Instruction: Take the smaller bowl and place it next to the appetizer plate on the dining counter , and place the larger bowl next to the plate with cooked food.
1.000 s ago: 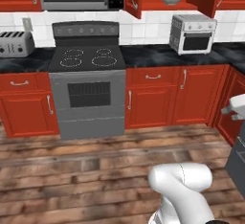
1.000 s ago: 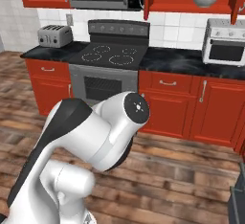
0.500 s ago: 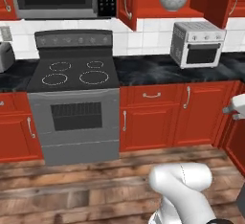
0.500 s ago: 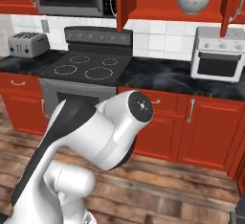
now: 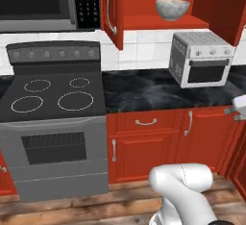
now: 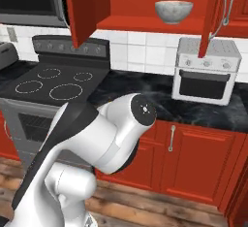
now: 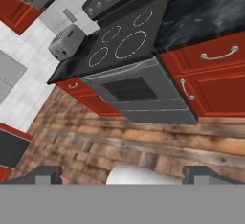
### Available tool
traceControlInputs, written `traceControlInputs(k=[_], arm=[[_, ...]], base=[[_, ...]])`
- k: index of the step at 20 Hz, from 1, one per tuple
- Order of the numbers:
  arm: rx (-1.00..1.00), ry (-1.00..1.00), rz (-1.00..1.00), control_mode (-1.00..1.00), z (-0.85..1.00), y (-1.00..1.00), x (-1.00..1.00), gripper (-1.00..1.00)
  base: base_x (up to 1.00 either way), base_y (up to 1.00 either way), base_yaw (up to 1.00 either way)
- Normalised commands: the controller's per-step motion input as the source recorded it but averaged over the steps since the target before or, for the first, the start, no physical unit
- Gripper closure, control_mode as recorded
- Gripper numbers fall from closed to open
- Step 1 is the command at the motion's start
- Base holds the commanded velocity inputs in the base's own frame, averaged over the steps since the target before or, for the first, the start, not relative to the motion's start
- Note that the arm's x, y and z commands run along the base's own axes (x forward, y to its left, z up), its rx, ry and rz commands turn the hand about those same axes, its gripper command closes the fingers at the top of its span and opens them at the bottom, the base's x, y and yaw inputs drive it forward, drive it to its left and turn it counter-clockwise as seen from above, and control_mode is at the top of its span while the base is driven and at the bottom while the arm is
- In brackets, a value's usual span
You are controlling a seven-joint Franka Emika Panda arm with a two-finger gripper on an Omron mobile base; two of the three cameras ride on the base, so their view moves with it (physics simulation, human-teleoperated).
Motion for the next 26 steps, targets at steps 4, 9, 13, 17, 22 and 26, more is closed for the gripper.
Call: traceControlInputs(k=[4,9,13,17,22,26], arm=[[0.00,0.00,0.00,1.00,0.00,0.00,0.00,-1.00],[0.00,0.00,0.00,1.00,0.00,0.00,0.00,-1.00],[0.00,0.00,0.00,1.00,0.00,0.00,0.00,-1.00],[0.00,0.00,0.00,1.00,0.00,0.00,0.00,-1.00],[0.00,0.00,0.00,1.00,0.00,0.00,0.00,-1.00],[0.10,0.00,-0.02,-1.00,0.39,0.00,-0.06,-1.00]], base=[[1.00,-0.08,0.00],[1.00,-0.35,0.00],[0.97,-0.63,-0.12],[0.57,-0.26,-0.34],[0.32,0.00,-0.14],[0.05,-0.06,0.00]])
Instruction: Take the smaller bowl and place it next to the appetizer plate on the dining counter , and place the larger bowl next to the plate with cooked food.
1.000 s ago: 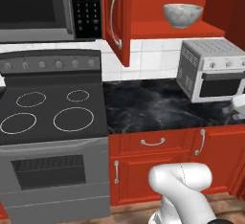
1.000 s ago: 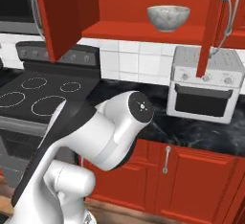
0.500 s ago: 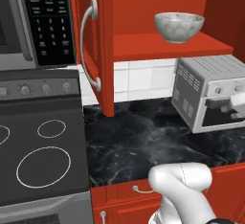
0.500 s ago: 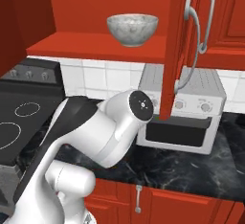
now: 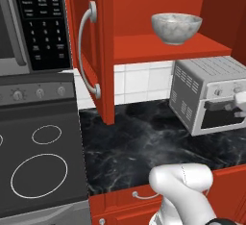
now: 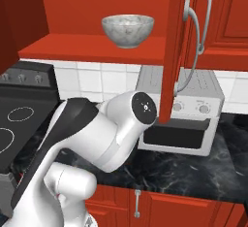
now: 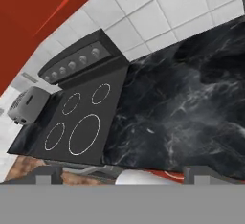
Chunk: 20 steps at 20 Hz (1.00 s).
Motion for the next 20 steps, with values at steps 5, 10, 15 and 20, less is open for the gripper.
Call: traceControlInputs(k=[5,10,15,20], arm=[[0.27,-0.09,-0.13,-1.00,1.00,-0.01,-0.24,-1.00],[0.20,-0.02,-0.36,-1.00,0.92,0.01,0.16,-1.00],[0.08,0.14,-0.53,-1.00,0.76,0.00,0.37,-1.00],[0.10,0.27,-0.04,-1.00,0.61,-0.05,0.34,-1.00]], base=[[0.00,0.00,0.00],[0.00,0.00,0.00],[0.00,0.00,0.00],[0.00,0.00,0.00]])
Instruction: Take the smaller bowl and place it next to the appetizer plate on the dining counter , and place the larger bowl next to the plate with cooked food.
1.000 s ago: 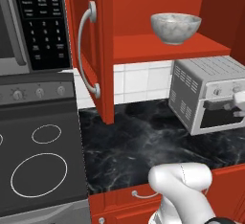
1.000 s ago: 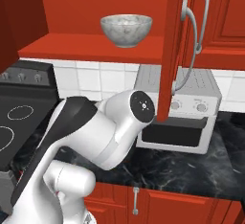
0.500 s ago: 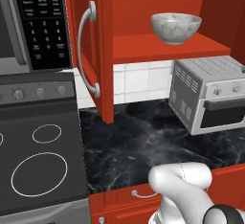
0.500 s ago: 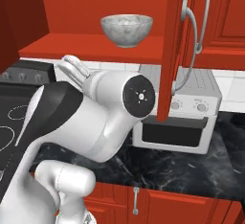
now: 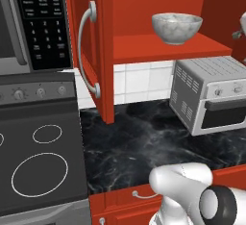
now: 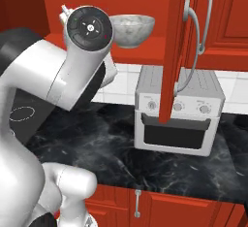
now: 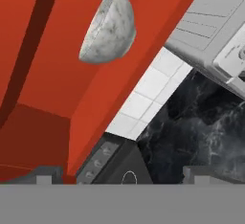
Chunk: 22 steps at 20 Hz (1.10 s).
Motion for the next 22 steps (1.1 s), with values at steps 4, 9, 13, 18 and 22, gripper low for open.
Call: traceControlInputs(k=[4,9,13,18,22], arm=[[0.00,0.19,0.00,-1.00,0.09,0.00,0.68,-1.00],[-0.04,-0.02,-0.18,-1.00,-0.01,-0.02,0.76,-1.00],[-0.06,-0.01,-0.21,-1.00,-0.23,0.00,0.84,-1.00],[-0.01,0.00,-0.11,-1.00,-0.21,-0.06,0.92,-1.00],[0.00,0.00,0.00,-1.00,-0.12,-0.27,0.77,-1.00]], base=[[0.00,0.00,0.00],[0.00,0.00,0.00],[0.00,0.00,0.00],[0.00,0.00,0.00],[0.00,0.00,0.00]])
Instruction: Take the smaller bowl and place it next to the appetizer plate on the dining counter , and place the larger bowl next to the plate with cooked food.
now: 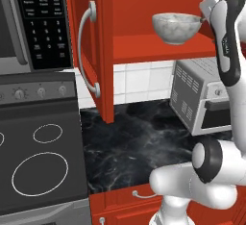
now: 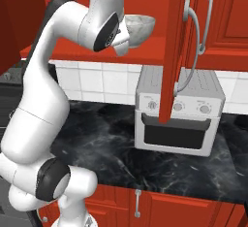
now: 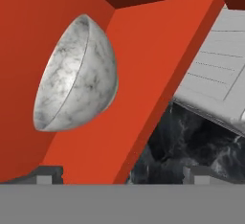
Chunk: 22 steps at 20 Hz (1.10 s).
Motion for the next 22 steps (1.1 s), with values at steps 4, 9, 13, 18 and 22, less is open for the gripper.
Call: traceControlInputs(k=[4,9,13,18,22], arm=[[0.00,0.00,0.00,-1.00,-0.12,-0.31,0.81,-1.00],[0.00,0.00,0.00,-1.00,0.00,-0.22,0.73,-1.00],[0.00,0.00,0.00,-1.00,0.00,0.00,0.75,-1.00],[0.03,0.00,0.00,-1.00,0.00,-0.04,0.74,-1.00],[0.03,0.00,0.00,-1.00,0.00,-0.08,0.50,-1.00]], base=[[0.00,0.00,0.00],[0.00,0.00,0.00],[0.00,0.00,0.00],[0.00,0.00,0.00],[0.00,0.00,0.00]])
